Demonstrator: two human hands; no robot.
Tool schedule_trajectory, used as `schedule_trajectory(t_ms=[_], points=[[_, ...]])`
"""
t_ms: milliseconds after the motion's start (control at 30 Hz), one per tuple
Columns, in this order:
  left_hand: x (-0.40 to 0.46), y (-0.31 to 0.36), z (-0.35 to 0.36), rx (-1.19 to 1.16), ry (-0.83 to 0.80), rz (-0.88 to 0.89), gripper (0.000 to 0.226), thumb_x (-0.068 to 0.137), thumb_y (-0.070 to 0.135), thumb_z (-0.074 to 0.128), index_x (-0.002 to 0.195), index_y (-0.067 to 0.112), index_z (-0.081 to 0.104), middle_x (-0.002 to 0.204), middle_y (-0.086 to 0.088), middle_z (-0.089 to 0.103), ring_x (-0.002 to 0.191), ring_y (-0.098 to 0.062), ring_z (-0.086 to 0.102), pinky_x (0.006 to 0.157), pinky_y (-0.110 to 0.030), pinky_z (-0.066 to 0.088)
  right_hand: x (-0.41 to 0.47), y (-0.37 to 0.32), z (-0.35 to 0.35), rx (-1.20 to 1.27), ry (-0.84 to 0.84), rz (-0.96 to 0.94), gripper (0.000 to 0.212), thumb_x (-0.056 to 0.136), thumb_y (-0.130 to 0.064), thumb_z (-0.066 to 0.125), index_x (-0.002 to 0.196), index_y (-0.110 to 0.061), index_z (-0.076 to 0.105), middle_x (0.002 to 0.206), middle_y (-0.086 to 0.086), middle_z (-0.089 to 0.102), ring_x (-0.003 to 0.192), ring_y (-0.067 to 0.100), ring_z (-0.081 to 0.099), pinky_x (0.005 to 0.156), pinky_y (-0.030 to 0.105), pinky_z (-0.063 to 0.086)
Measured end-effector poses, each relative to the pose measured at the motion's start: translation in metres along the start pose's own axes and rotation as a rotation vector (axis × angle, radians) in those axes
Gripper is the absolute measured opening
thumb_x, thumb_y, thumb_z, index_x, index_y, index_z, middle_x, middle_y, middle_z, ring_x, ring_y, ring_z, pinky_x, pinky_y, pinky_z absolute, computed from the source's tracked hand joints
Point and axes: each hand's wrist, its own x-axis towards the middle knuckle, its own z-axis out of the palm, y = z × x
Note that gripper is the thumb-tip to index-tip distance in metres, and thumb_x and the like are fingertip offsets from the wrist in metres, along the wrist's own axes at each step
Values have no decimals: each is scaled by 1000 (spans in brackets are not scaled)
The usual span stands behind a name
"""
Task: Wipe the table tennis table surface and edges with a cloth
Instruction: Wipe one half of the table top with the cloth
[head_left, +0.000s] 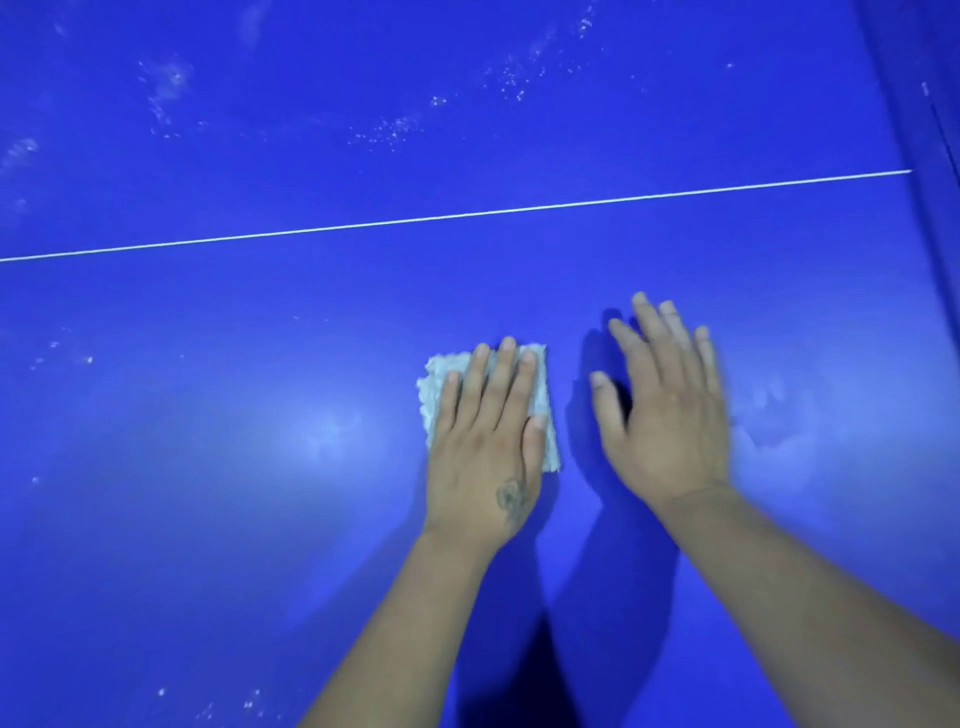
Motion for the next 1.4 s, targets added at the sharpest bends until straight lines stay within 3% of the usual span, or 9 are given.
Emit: schedule_trajectory(t_ms=[133,367,500,733,933,1100,1267,1400], points=[[-17,-48,-6,10,32,-154,60,115,36,27,172,21,18,180,1,12,167,-20,3,134,-51,11,-12,-23,22,-115,-134,13,65,109,-51,31,166,-20,31,177,1,16,164,24,9,132,53,9],[65,-94,-7,23,130,-393,62,114,41,17,171,16,23,179,-5,19,166,-28,11,134,-53,10,-10,-22,24,-180,-122,19,66,108,-49,31,166,-17,33,176,4,18,164,27,11,131,55,13],[117,-84,-4,-18,119,-361,66,111,42,14,172,16,19,179,-6,15,166,-30,7,134,-53,5,-11,-22,23,-183,-127,17,65,109,-49,31,166,-18,33,176,4,20,164,27,12,131,55,13],[99,-33,6,23,115,-37,60,115,39,21,171,18,23,178,-3,22,166,-27,12,134,-51,12,-9,-26,22,-151,-108,29,58,109,-41,29,163,-19,39,175,1,22,163,25,15,131,53,14],[10,-13,3,-11,69,-70,59,116,36,26,172,17,19,180,-1,13,167,-22,3,134,-50,12,-9,-26,22,-133,-92,36,59,108,-41,33,161,-18,41,175,2,24,163,25,16,131,53,14],[-36,-49,-7,-10,54,-109,59,115,34,32,171,19,23,179,0,16,167,-22,6,133,-53,16,-9,-25,23,-136,-94,31,59,108,-40,32,162,-17,40,175,2,24,163,26,16,131,54,14],[-7,-108,-15,50,64,-269,60,115,39,22,171,19,23,179,-4,20,166,-26,11,133,-54,14,-10,-23,25,-153,-94,26,59,109,-40,30,163,-17,38,175,3,24,163,26,15,131,53,13],[45,-111,-12,16,108,-370,63,113,41,16,172,18,19,179,-6,17,166,-30,10,133,-56,10,-10,-24,24,-158,-94,28,59,108,-41,30,163,-19,38,175,1,23,163,25,14,131,53,12]])
